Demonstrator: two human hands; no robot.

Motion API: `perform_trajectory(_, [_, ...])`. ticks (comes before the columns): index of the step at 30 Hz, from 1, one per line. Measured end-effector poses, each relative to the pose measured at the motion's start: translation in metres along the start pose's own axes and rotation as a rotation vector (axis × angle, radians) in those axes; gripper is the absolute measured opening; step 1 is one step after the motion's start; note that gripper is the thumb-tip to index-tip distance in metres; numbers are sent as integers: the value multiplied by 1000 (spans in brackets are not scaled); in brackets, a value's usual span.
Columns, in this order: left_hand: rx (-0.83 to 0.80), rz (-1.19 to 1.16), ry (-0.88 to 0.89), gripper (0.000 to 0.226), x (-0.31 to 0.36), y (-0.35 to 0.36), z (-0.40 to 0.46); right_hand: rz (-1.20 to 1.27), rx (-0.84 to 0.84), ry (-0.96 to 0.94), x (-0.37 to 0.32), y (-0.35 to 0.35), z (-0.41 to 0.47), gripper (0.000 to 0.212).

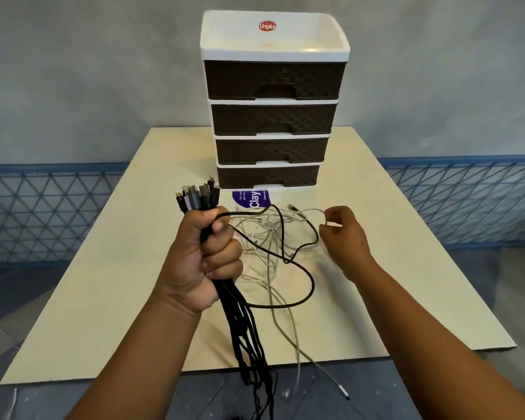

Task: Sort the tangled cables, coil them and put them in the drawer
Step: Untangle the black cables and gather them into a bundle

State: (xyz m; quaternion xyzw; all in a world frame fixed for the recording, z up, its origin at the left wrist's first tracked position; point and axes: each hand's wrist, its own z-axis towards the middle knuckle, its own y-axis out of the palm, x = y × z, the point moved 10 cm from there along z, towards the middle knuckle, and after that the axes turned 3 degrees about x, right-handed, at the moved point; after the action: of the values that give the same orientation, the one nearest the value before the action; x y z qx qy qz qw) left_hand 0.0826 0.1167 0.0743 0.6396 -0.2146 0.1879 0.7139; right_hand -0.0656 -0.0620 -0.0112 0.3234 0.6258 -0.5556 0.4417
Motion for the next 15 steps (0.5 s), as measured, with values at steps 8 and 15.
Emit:
perform_trajectory(8, [45, 45, 53, 19, 0, 8, -11, -532, -402, -370, -12, 50, -41, 50])
perform_trajectory(15, [72, 53, 94, 19, 0, 11, -21, -509, -152, -386, -16, 49, -37, 15])
